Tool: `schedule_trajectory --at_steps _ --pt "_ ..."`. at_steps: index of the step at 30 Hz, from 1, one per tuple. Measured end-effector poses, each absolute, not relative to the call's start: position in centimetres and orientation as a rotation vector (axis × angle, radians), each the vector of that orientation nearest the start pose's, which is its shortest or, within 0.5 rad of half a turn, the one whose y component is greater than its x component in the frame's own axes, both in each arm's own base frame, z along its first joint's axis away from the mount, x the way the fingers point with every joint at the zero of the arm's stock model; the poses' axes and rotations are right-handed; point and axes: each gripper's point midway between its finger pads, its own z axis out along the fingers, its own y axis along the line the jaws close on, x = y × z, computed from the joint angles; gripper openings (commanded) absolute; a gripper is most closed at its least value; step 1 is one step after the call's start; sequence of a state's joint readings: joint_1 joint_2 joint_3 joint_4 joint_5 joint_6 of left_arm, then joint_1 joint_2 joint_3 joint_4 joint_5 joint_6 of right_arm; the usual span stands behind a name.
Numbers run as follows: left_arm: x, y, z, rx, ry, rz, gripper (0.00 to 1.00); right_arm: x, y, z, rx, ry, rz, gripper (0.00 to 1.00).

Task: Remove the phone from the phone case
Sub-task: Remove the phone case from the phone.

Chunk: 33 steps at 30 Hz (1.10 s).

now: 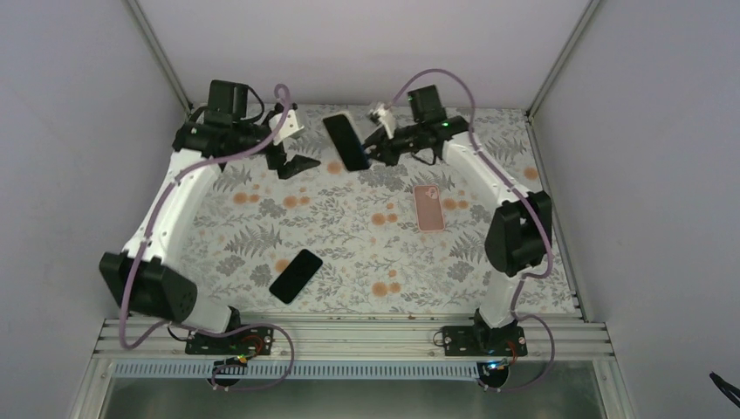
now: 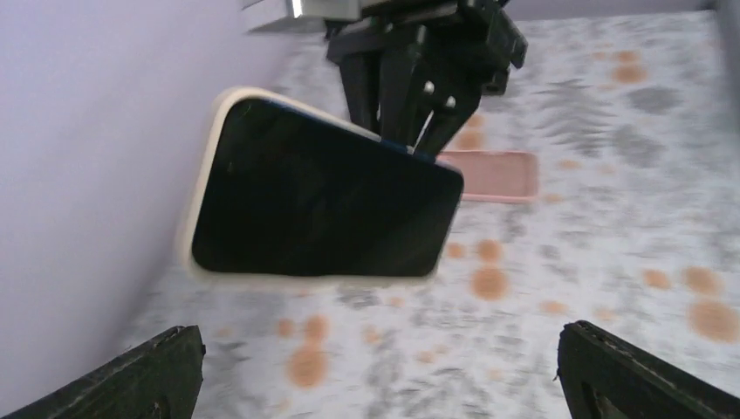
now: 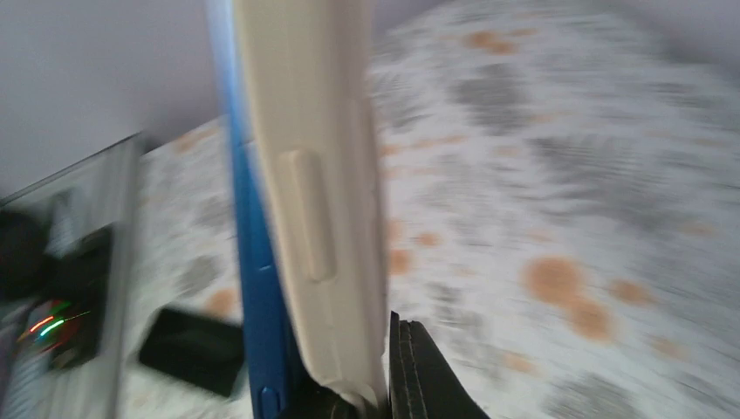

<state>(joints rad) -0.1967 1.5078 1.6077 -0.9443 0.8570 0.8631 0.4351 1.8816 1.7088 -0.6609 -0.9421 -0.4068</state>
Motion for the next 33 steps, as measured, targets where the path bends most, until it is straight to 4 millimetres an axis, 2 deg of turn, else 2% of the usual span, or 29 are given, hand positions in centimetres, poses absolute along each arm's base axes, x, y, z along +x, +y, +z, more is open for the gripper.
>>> schedule_trajectory --at_steps 3,5,7,10,13,17,24,28,33 --pt "34.8 -20.1 33.5 1.304 1.582 -0.416 1.00 41.1 29.4 25.9 -1.081 1.926 0.948 0.03" --pt "35.2 -21.7 34.5 1.268 1.503 -0.302 1.00 43.7 28.0 26.5 -0.956 1.969 0.845 0.03" --pt "35.3 -24.2 34.8 1.242 1.423 -0.232 1.00 45.5 27.4 27.5 -0.856 1.994 0.770 0.03" --pt "35.3 -27.4 34.3 1.195 1.357 -0.179 1.00 47.3 28.1 30.0 -0.765 1.970 0.707 0.03" --pt "36.6 -29.8 33.8 1.129 1.338 -0.145 1.00 47.9 29.1 32.6 -0.714 1.926 0.686 0.03" --pt "39.2 -31.4 33.2 1.019 1.334 -0.077 1.00 47.9 29.9 34.6 -0.683 1.887 0.693 0.03" --pt "42.8 -30.5 33.0 0.835 1.350 0.059 1.00 47.9 29.9 33.6 -0.661 1.919 0.709 0.03" --pt "43.2 -29.7 34.5 0.766 1.323 0.092 1.00 47.7 29.8 32.4 -0.655 1.952 0.716 0.03" --pt "43.6 -29.1 34.8 0.737 1.323 0.106 1.00 47.7 30.0 32.7 -0.655 1.941 0.728 0.03"
